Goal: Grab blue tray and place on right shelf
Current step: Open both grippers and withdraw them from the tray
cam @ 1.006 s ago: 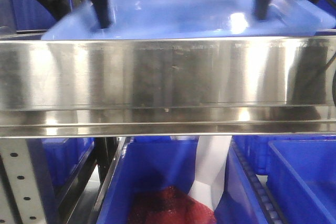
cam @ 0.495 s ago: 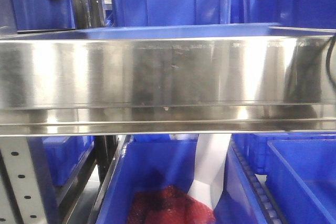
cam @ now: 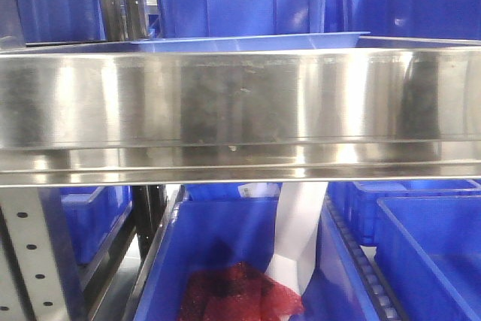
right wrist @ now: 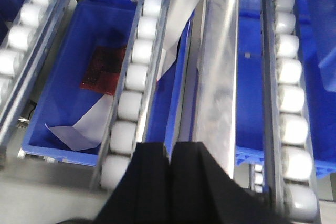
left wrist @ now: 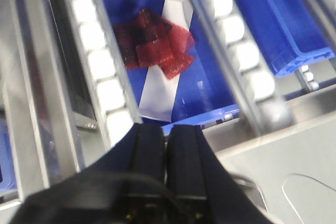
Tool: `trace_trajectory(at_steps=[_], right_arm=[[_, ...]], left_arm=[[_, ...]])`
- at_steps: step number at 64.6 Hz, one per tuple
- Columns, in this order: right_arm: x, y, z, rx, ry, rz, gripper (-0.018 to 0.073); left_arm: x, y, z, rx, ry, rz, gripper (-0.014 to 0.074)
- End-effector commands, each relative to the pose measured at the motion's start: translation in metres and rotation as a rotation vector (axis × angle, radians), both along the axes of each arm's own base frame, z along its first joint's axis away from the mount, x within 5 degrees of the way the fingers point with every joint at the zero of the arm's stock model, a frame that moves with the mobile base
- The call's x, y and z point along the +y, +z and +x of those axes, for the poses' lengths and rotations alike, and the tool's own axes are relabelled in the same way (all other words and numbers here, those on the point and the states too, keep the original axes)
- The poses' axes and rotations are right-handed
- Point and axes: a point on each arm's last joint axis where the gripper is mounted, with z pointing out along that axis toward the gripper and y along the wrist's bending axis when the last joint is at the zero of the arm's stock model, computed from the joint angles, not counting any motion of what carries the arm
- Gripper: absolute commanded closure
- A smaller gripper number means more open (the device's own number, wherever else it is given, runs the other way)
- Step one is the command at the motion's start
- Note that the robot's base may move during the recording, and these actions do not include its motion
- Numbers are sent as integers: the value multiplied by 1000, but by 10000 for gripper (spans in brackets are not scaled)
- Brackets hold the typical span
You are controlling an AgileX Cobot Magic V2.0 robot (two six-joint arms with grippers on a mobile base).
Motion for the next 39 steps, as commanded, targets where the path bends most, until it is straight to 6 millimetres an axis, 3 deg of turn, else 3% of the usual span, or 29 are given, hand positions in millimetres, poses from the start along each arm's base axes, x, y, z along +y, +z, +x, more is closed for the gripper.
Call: trace_trajectory(at_steps=[1, 20, 31, 39], right_arm=[[-8, 9, -20, -161, 27, 18, 505], [-29, -49, -84, -350, 67, 80, 505], [-40, -80, -114, -475, 85, 83, 505], [-48, -88, -136, -604, 93, 107, 505]], left_arm=[[14, 11, -24, -169, -14, -109, 645], [67, -42, -101, -398, -32, -262, 645], [90, -70, -133, -476, -34, -299, 645], [105, -78, -151, -568, -34, -320, 645]])
